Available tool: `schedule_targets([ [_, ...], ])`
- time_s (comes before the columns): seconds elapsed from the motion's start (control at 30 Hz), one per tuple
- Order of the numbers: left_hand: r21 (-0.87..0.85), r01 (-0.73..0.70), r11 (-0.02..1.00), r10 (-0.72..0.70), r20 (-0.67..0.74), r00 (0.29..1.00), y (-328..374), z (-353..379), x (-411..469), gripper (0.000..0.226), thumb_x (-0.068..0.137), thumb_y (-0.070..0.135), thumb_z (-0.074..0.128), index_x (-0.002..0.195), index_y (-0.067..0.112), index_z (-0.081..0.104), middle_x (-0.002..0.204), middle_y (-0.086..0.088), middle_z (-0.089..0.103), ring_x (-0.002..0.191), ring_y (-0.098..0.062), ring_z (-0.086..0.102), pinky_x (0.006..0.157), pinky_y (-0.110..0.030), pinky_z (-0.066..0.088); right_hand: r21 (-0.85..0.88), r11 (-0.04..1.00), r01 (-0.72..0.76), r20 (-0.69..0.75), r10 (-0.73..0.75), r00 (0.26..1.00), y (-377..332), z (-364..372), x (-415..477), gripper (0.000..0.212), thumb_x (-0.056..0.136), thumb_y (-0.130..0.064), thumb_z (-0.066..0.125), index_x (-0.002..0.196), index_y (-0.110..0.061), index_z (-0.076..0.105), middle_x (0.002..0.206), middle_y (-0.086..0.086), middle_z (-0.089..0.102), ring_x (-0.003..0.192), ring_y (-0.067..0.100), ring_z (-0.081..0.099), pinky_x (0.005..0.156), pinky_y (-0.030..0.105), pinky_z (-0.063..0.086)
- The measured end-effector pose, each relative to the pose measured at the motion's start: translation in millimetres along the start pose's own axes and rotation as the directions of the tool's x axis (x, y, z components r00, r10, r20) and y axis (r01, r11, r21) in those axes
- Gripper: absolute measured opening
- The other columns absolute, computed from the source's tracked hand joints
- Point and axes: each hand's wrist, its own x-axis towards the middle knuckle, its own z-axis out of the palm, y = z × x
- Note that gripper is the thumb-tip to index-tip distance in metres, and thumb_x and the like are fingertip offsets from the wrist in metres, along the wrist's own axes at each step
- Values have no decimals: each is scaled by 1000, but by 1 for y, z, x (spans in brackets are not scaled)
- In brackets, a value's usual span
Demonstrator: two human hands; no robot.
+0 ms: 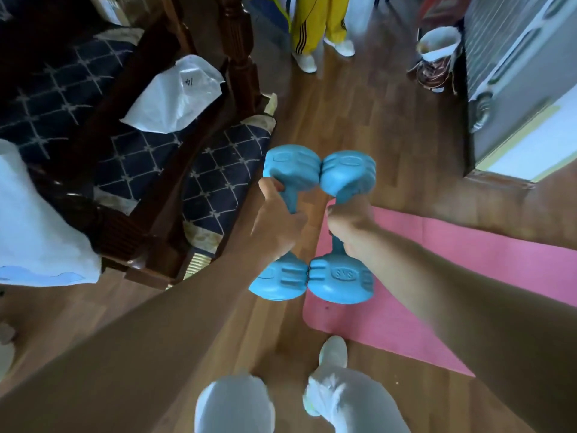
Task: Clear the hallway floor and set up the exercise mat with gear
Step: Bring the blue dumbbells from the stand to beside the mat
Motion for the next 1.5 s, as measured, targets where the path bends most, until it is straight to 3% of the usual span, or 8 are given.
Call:
schedule_targets([
  [0.23,-16,-1,1000,2,23,1000,-111,35,102,51,69,39,61,99,26,22,79,2,47,68,-19,49,67,-42,48,17,1000,-4,-6,4,1000,69,94,113,27,87,-8,53,112,-16,46,97,5,50,83,17,45,54,20,34],
  [0.47,151,7,989,-8,9,1000,-275,79,187,50,70,34,59,103,24,24,82,0,48,66,-18,51,55,-30,43,-37,999,-11,-18,10,1000,183,207,215,25,88,-4,51,70,-16,39,70,-1,41,66,16,44,62,28,41],
  [0.57,273,14,962,-8,-21,1000,-337,98,219,48,74,31,62,108,23,29,90,-2,54,65,-14,52,50,-25,34,-89,995,-44,-23,42,999,227,249,252,18,91,-5,49,77,-13,42,79,3,47,79,18,47,71,29,43],
  [0.7,545,-32,838,147,-168,975,-402,118,255,49,56,54,67,94,33,45,80,11,55,64,-9,54,55,-25,43,-54,993,-102,-68,98,993,282,289,295,24,88,-4,50,71,-15,38,74,0,47,63,13,47,48,23,38],
  [0.93,326,21,945,-20,-6,1000,-471,173,321,64,74,28,70,122,10,32,123,-16,47,109,-32,53,95,-49,44,-102,990,-100,-78,92,993,326,325,351,30,89,-17,55,116,-4,54,113,13,61,97,27,61,68,26,42],
  [1.13,281,41,959,-56,47,997,-491,189,357,51,78,19,66,114,13,29,118,-18,48,104,-32,55,92,-50,46,-92,980,-179,-116,168,979,333,343,383,43,90,-15,52,130,-2,43,130,16,54,118,32,54,94,36,46],
  [1.37,213,52,976,-81,128,988,-505,205,382,51,86,0,51,126,8,21,105,-11,44,76,-13,49,59,-22,39,-85,959,-272,-136,259,956,353,362,418,45,88,-12,55,129,-4,39,124,15,56,111,32,56,77,30,42],
  [1.5,237,77,968,-113,144,983,-511,211,386,47,87,2,50,123,10,21,101,-11,45,78,-17,49,65,-30,42,-78,955,-286,-135,274,952,359,365,426,48,88,-9,52,132,-3,34,127,18,53,113,33,54,85,34,45],
])
